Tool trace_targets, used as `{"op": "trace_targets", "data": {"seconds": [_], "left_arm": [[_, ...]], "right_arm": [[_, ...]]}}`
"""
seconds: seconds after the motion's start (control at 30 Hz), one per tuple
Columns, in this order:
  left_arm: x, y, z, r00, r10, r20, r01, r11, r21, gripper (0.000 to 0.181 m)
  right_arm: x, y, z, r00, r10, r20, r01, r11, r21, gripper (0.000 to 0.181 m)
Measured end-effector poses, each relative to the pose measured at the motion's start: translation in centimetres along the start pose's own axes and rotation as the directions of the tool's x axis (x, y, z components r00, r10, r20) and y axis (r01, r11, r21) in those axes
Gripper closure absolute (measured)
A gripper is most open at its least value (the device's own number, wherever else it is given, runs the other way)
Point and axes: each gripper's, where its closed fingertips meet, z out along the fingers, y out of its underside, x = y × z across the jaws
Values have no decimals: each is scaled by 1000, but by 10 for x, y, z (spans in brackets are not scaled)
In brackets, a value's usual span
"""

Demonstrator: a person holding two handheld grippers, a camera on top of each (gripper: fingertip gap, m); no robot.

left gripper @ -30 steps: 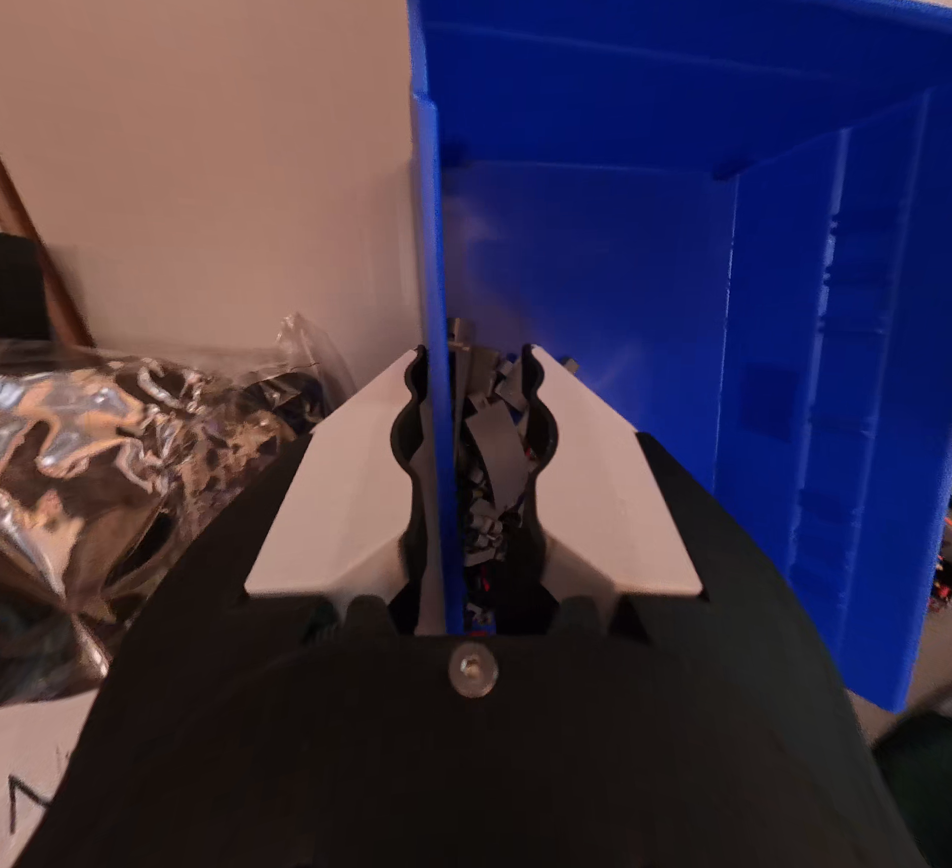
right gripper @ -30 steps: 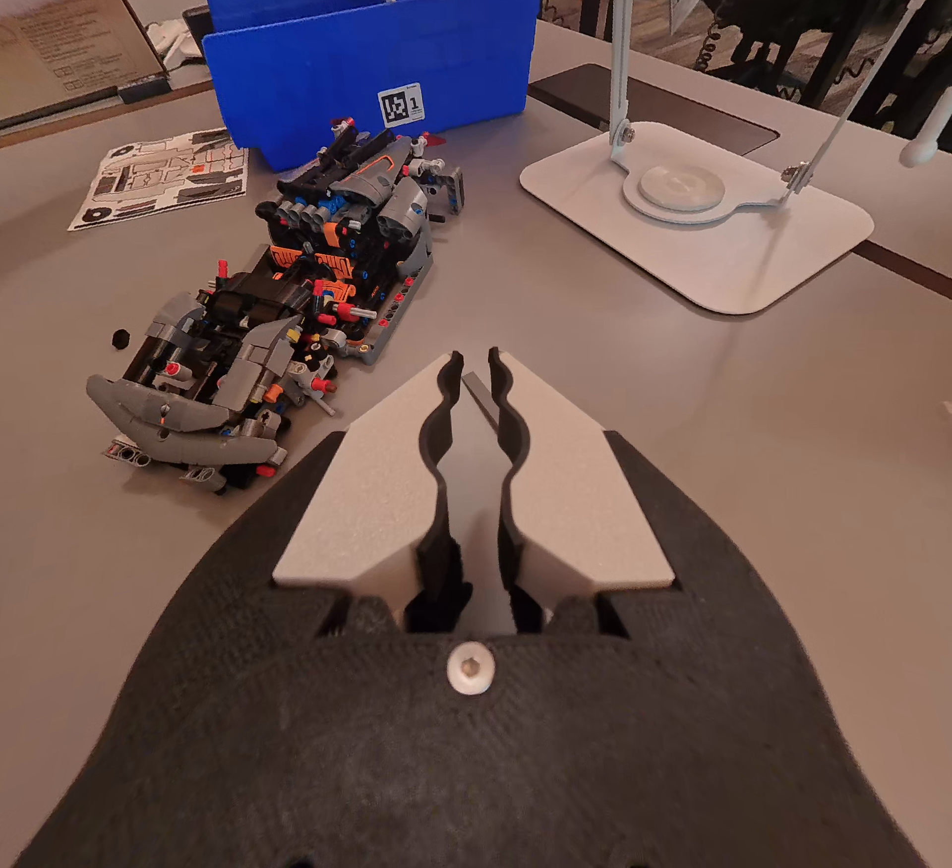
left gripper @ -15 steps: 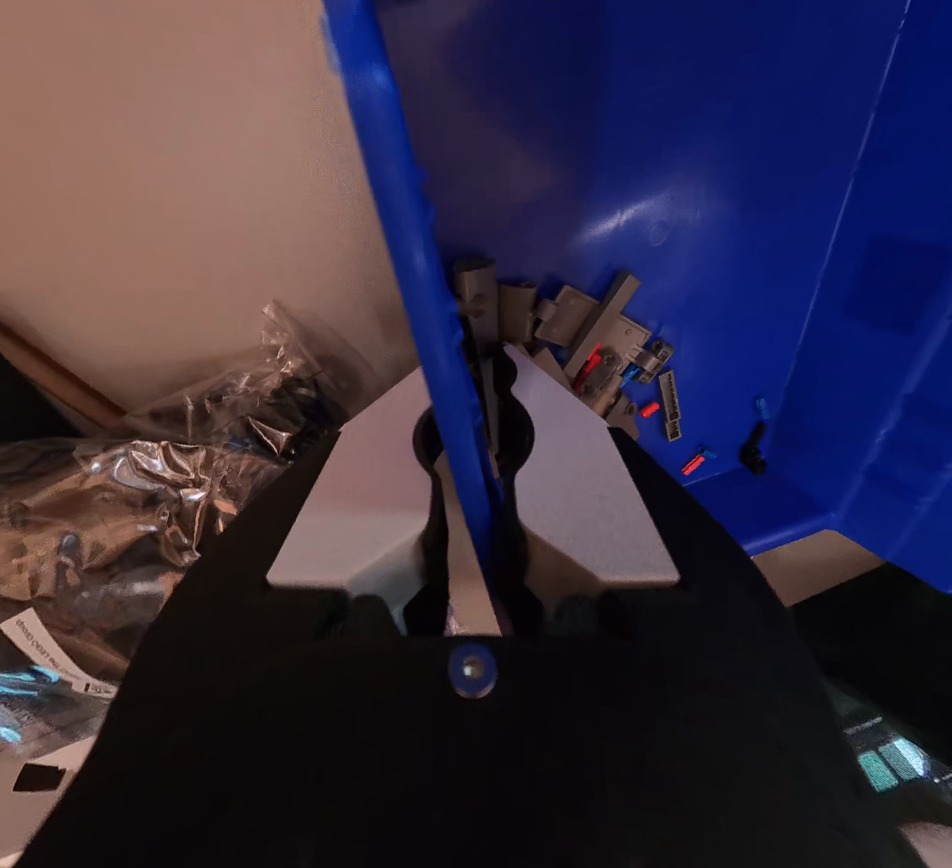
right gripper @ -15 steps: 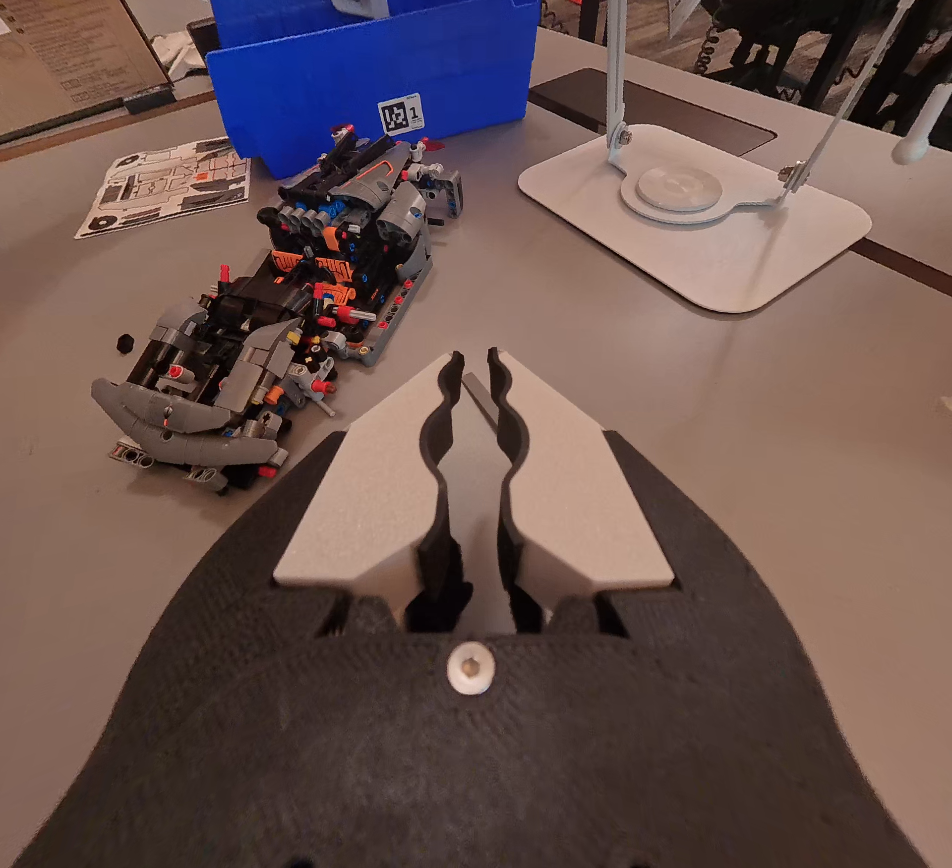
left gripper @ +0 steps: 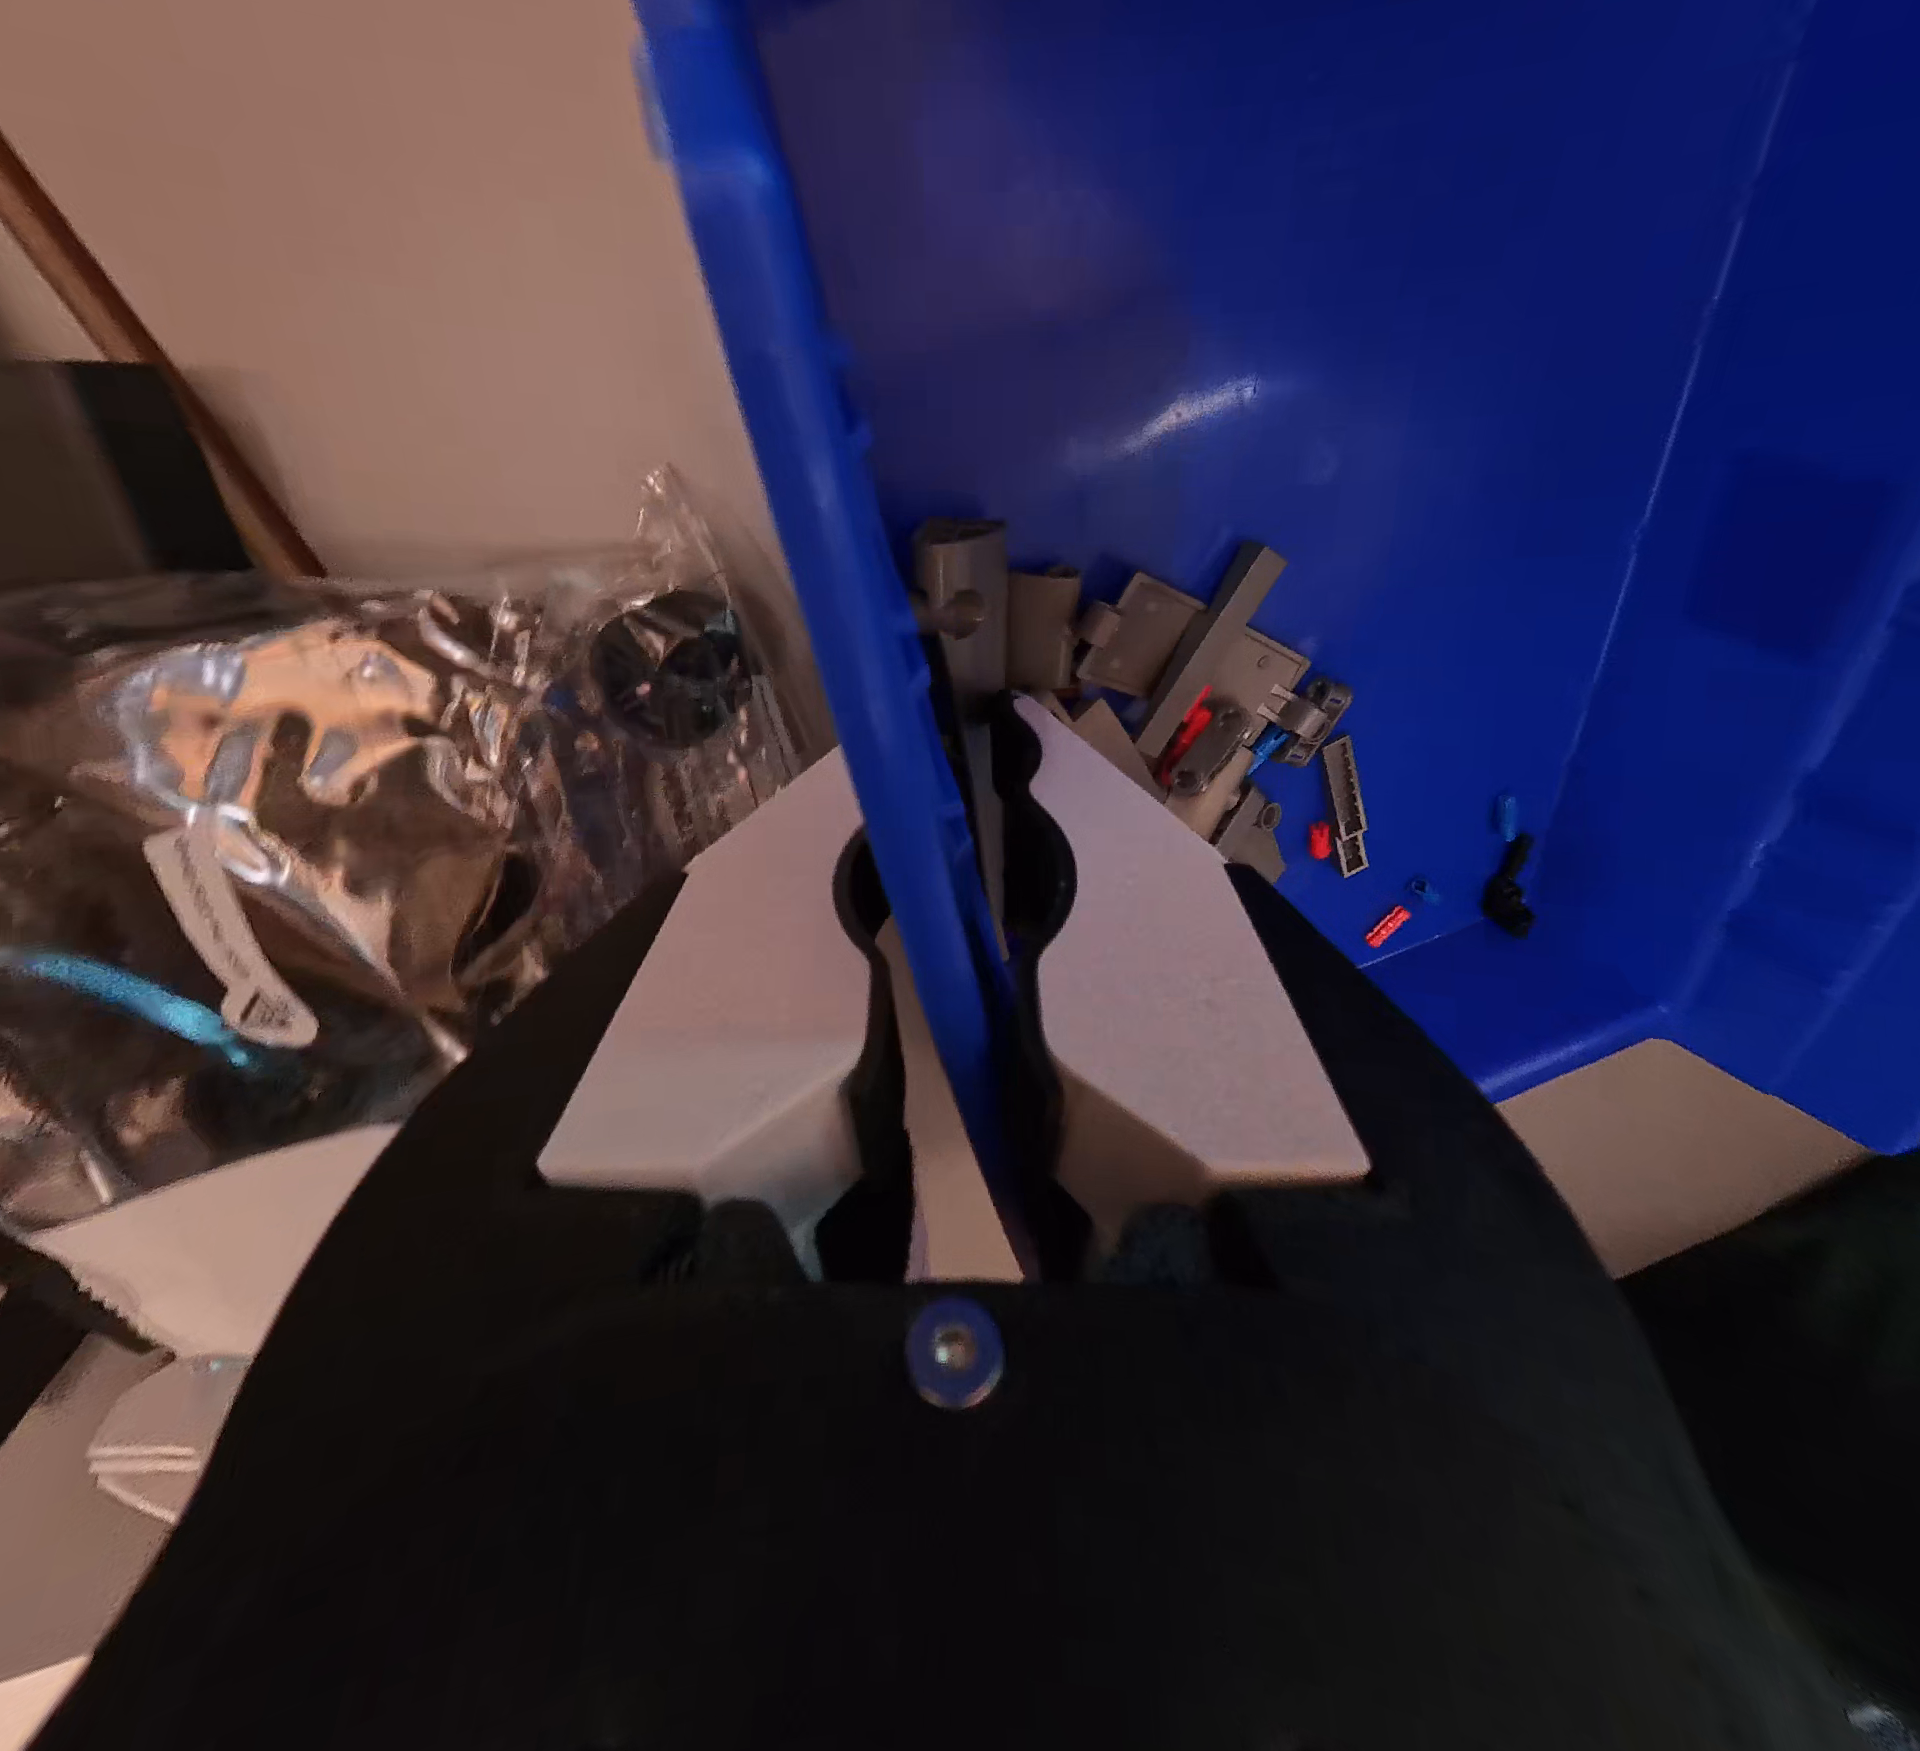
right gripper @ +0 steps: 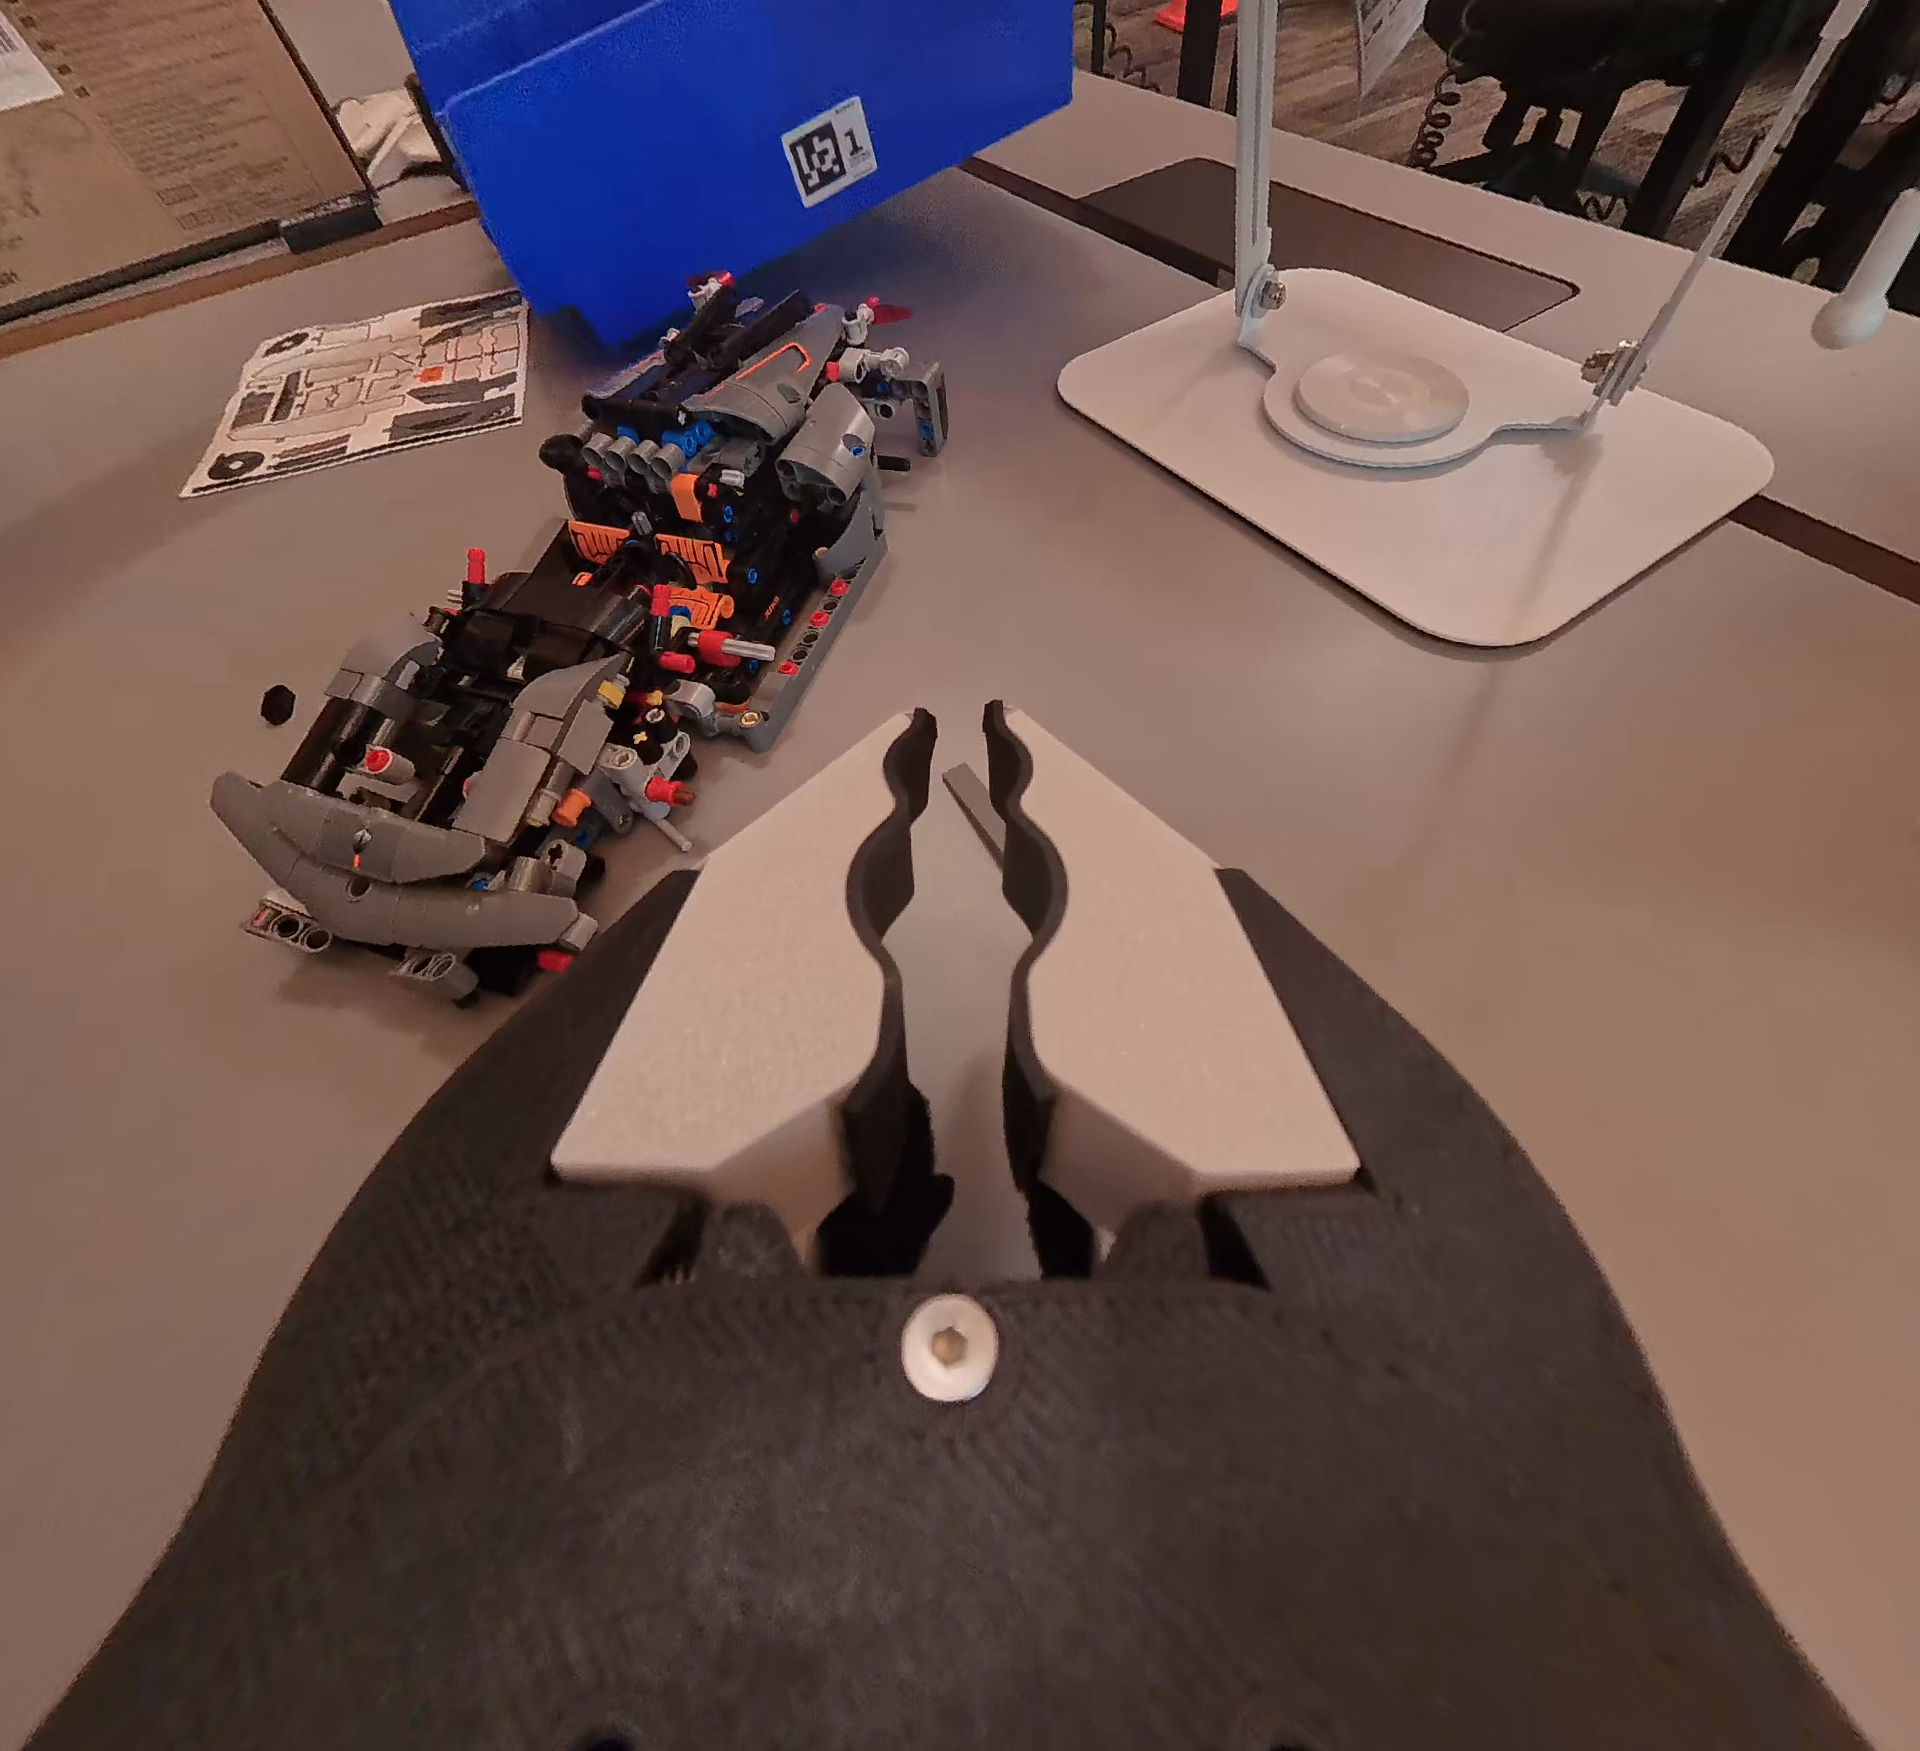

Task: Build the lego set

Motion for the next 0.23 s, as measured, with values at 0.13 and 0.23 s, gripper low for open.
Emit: {"op": "trace_targets", "data": {"seconds": [0.13,0.23], "left_arm": [[-3,7,-21,999,-42,28,40,998,51,170],[-8,18,-39,996,-81,44,77,994,81,170]], "right_arm": [[-1,-2,-1,1000,-3,0,3,1000,9,173],[-1,-4,-2,1000,-5,0,5,1000,16,173]]}}
